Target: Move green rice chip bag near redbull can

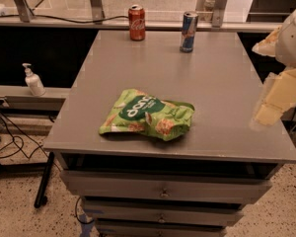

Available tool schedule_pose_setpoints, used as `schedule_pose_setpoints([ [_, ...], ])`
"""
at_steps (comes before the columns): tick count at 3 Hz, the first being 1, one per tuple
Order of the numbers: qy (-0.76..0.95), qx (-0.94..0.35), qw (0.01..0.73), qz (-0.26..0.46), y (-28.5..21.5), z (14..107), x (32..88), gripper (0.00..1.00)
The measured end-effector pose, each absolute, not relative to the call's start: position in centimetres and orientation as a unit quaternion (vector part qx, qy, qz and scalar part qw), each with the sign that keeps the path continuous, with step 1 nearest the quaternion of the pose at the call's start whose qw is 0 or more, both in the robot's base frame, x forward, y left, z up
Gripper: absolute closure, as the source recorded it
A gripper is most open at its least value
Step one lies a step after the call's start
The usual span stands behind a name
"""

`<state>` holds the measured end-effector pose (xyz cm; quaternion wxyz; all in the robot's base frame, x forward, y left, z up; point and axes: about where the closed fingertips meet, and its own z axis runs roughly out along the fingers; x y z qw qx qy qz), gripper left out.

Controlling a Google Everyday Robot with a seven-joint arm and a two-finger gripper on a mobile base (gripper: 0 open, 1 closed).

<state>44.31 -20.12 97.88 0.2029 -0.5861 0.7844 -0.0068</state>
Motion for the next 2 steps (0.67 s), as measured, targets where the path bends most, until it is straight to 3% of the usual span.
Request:
schedule_pose_setpoints([
  [2, 0.767, -0.549, 0.308, 0.125, -11.3, 93.6, 45.1, 0.00],
])
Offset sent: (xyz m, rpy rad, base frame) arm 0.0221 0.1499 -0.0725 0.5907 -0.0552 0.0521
